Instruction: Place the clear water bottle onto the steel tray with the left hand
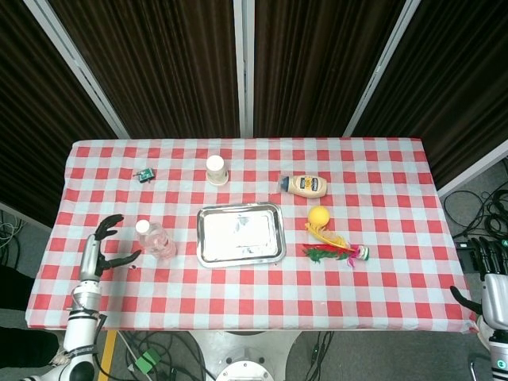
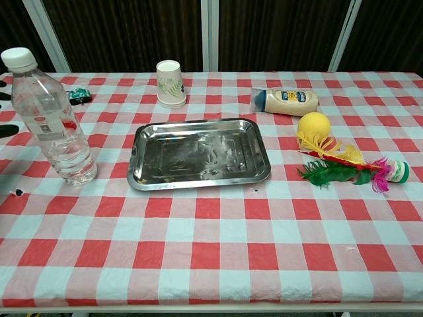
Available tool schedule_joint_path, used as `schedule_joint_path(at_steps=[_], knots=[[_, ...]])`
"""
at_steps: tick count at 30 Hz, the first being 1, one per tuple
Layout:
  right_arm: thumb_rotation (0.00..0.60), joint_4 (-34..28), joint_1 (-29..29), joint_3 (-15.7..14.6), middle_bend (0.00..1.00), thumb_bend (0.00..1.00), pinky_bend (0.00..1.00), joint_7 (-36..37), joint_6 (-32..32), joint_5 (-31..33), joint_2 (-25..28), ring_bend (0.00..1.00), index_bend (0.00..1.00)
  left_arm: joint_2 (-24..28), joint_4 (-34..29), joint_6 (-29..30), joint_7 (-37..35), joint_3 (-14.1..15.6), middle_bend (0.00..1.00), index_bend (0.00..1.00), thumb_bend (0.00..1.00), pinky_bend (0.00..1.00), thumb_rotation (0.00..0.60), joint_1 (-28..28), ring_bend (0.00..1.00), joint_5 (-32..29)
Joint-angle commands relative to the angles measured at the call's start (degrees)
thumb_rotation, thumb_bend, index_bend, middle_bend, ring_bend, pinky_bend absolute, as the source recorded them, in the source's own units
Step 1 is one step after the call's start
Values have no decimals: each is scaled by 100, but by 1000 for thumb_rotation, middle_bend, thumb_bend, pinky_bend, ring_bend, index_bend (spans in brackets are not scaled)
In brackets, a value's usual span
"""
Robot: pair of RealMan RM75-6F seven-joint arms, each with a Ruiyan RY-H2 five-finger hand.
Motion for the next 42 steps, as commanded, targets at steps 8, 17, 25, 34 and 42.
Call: schedule_joint_path(at_steps=[8,17,25,34,42], knots=[[600,-13,1,39,63,101,0,16,-32,81,15,0,0,-157,-277,-157,-342,49,297,249,0,231,600,-19,186,212],[600,-25,-3,43,64,101,0,70,-90,133,27,0,0,-291,-287,-298,-374,145,296,249,0,230,600,-101,185,396],[600,-34,-16,50,64,101,0,130,-104,160,46,0,0,-763,186,-566,-475,-92,297,249,0,231,600,-452,185,378],[600,-75,-13,49,65,101,0,210,-212,229,82,0,0,-957,444,-501,-782,-422,477,428,15,237,600,-544,217,221],[600,-108,-12,54,65,101,0,251,-241,245,107,0,0,-984,423,-363,-558,-688,658,652,146,373,600,-609,384,4]])
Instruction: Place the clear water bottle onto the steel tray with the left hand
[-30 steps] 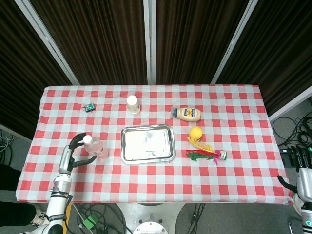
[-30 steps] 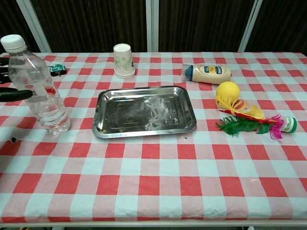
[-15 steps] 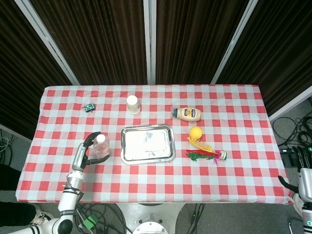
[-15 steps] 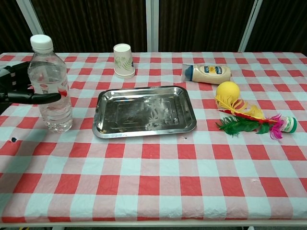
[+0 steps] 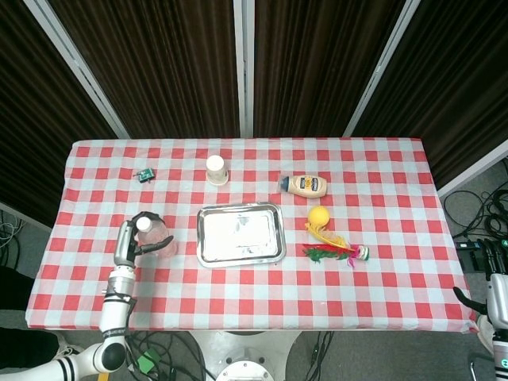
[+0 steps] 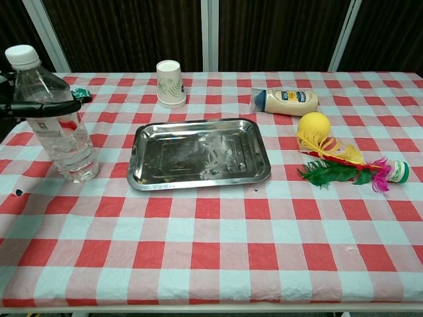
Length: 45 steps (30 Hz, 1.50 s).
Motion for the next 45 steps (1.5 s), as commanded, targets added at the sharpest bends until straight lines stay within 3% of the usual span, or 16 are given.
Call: schedule_joint_path(at_steps=[1,9,17,22,24,29,31,32,34,37,41,45], knots=[[600,-8,0,0,65,101,0,1,1,-3,5,0,0,-8,-32,52,114,-119,672,667,160,388,600,-65,397,-56],[600,-47,8,14,65,101,0,19,-20,15,33,0,0,96,-268,77,397,-455,726,726,204,442,600,-320,446,-69],[600,-47,7,0,65,101,0,17,-49,24,31,0,0,413,-507,-205,763,-1277,726,726,205,444,600,-1089,446,-91],[600,-27,0,1,65,101,0,40,-61,42,27,0,0,411,-209,-396,725,-814,726,726,209,447,600,-848,453,-492],[600,-25,-2,-2,65,101,0,41,-43,24,25,0,0,455,-137,-583,657,-906,726,726,214,450,600,-966,457,-561],[600,-26,5,-26,66,101,0,-18,-51,-4,4,0,0,730,-280,-283,542,-1519,722,719,218,460,600,-1524,462,275],[600,-34,4,-30,66,101,0,-20,-47,-11,4,0,0,763,-299,-191,565,-1289,721,718,219,463,600,-1354,465,254],[600,-30,0,-30,66,101,0,-13,-51,-3,6,0,0,741,-233,-266,558,-1012,721,718,220,465,600,-1182,467,81],[600,-31,-1,-21,66,101,0,17,-85,36,21,0,0,656,-134,-528,387,-781,721,717,224,469,600,-996,468,-432],[600,-49,2,-11,66,101,0,38,-110,63,38,0,0,631,20,-474,418,-893,721,717,230,473,600,-1178,469,-250],[600,-55,16,-29,66,101,0,-12,-135,45,34,0,0,726,-35,-339,291,-1274,721,717,230,479,600,-1546,477,119],[600,-70,20,-3,66,101,0,-2,-153,92,44,0,0,704,-133,-473,314,-1194,721,718,230,480,600,-1600,480,-110]])
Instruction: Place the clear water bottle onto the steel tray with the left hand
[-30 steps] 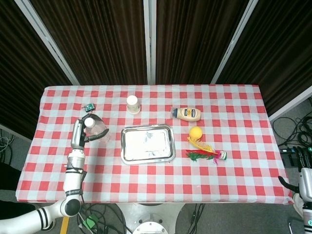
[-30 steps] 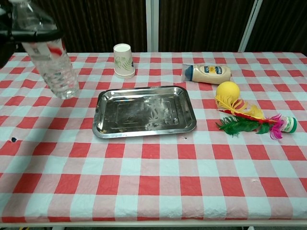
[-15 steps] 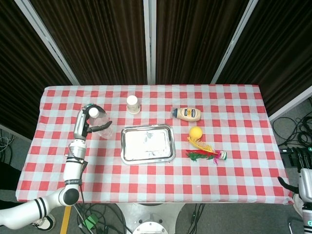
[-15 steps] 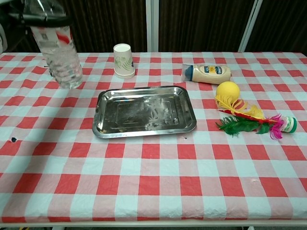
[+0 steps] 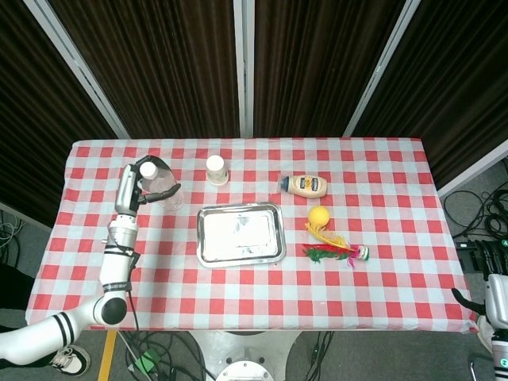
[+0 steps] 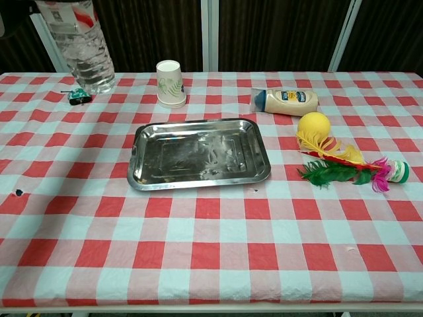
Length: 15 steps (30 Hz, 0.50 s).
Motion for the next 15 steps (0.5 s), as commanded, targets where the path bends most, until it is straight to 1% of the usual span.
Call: schedule_joint_path(at_steps=[1,5,7,8,9,11,13,15], knots=[[600,-7,-2,12,66,101,0,12,2,15,7,0,0,-14,-49,-102,-73,-17,721,717,230,480,600,-231,480,70],[600,1,0,1,66,101,0,-14,-16,18,6,0,0,-442,-91,-348,-27,149,721,718,230,480,600,-518,481,-137],[600,2,6,5,66,101,0,-34,-23,23,2,0,0,-597,-118,-430,23,227,721,718,230,480,600,-652,481,-105],[600,4,5,6,67,101,0,-32,-27,31,-1,0,0,-637,-110,-376,62,215,721,718,230,480,600,-686,481,-82],[600,4,2,7,67,101,0,-22,-28,37,0,0,0,-614,-79,-310,101,180,721,718,230,480,600,-683,481,-75],[600,3,-10,9,67,101,0,19,-27,49,11,0,0,-371,107,-236,209,81,721,718,230,481,600,-620,481,-94],[600,10,-17,7,68,101,0,68,-43,61,19,0,0,-67,341,-304,224,-64,721,717,231,481,600,-550,483,-250],[600,15,-9,4,68,101,0,81,-71,67,19,0,0,63,467,-409,189,-184,721,718,231,482,600,-565,485,-412]])
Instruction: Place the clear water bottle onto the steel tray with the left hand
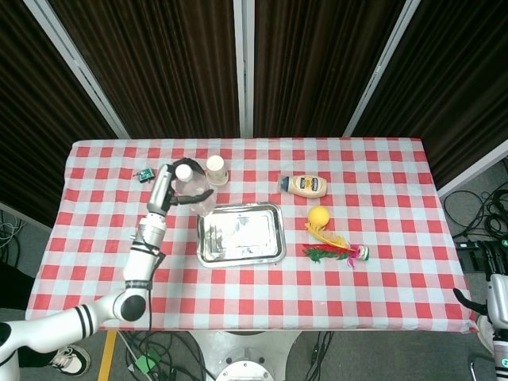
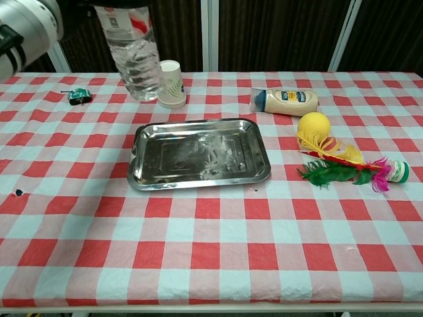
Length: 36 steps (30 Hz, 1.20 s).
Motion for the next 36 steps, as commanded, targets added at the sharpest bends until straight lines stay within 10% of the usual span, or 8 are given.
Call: schedule_joint_path(at_steps=[1,7,15,36], knots=[[600,8,11,-8,68,101,0,3,-39,4,-1,0,0,311,272,-162,-11,-211,721,717,231,482,600,-14,486,-313],[600,16,18,1,68,101,0,-50,-26,6,-16,0,0,-291,-211,-259,-17,349,718,714,231,482,600,-252,488,39],[600,1,20,-19,68,101,0,19,-46,-29,9,0,0,288,192,9,70,-107,718,713,230,483,600,-103,488,-179],[600,-8,12,22,68,101,0,30,-28,23,20,0,0,-825,893,221,-294,462,718,713,230,483,600,-264,488,88]])
